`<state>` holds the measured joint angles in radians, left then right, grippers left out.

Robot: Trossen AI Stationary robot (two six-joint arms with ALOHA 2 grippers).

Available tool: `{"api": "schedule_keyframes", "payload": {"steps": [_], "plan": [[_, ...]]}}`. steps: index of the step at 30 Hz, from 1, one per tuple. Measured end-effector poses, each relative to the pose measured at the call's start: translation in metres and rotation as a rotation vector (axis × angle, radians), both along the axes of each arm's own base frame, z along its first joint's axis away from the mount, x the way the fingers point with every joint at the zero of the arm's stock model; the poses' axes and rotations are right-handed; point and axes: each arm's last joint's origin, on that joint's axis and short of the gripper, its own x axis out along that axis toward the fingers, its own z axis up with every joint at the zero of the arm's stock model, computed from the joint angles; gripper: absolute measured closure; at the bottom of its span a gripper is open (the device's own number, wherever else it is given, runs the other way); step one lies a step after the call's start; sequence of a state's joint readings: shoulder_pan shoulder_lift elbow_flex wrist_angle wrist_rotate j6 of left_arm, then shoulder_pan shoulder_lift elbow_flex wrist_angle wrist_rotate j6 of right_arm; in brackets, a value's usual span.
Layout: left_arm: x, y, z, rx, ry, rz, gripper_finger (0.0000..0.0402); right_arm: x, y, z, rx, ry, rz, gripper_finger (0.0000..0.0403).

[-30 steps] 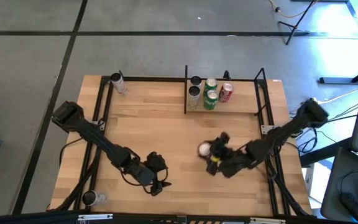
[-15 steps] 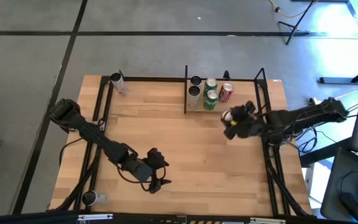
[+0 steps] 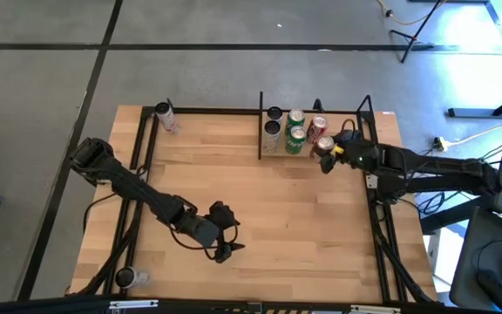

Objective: Place canned beverage on shelf
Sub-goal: Put the red-white soda can on the shelf aligned with the other red-white soda can

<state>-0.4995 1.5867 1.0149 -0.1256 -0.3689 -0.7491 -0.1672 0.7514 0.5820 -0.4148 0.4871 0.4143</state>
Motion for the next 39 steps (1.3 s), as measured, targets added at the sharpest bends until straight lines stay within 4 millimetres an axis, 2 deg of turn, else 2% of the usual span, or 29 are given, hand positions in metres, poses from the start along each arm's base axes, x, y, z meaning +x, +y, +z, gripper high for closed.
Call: {"api": "schedule_keyframes", "payload": {"steps": [13, 19, 24, 33, 35, 39], "plan": [[0.001, 0.0, 0.0, -0.014, 0.005, -0.014, 0.0037, -0.005, -0.036, -0.023, 0.046, 0.014, -0.066, 0.0134], [0.001, 0.0, 0.0, -0.014, 0.005, -0.014, 0.0037, -0.008, -0.043, -0.03, 0.08, -0.005, -0.087, 0.0134], [0.001, 0.0, 0.0, -0.014, 0.005, -0.014, 0.0037, -0.004, -0.045, -0.026, 0.054, -0.053, -0.099, 0.0134], [0.001, 0.0, 0.0, -0.014, 0.006, -0.014, 0.0037, 0.009, -0.052, -0.037, 0.053, 0.002, -0.121, 0.0134], [0.0, 0.0, 0.0, -0.019, 0.009, -0.024, 0.0037, 0.011, -0.054, -0.038, 0.051, 0.004, -0.124, 0.0113], [0.0, -0.001, -0.001, -0.031, 0.019, -0.042, 0.0037, 0.012, -0.054, -0.038, 0.05, -0.008, -0.119, 0.004]]}}
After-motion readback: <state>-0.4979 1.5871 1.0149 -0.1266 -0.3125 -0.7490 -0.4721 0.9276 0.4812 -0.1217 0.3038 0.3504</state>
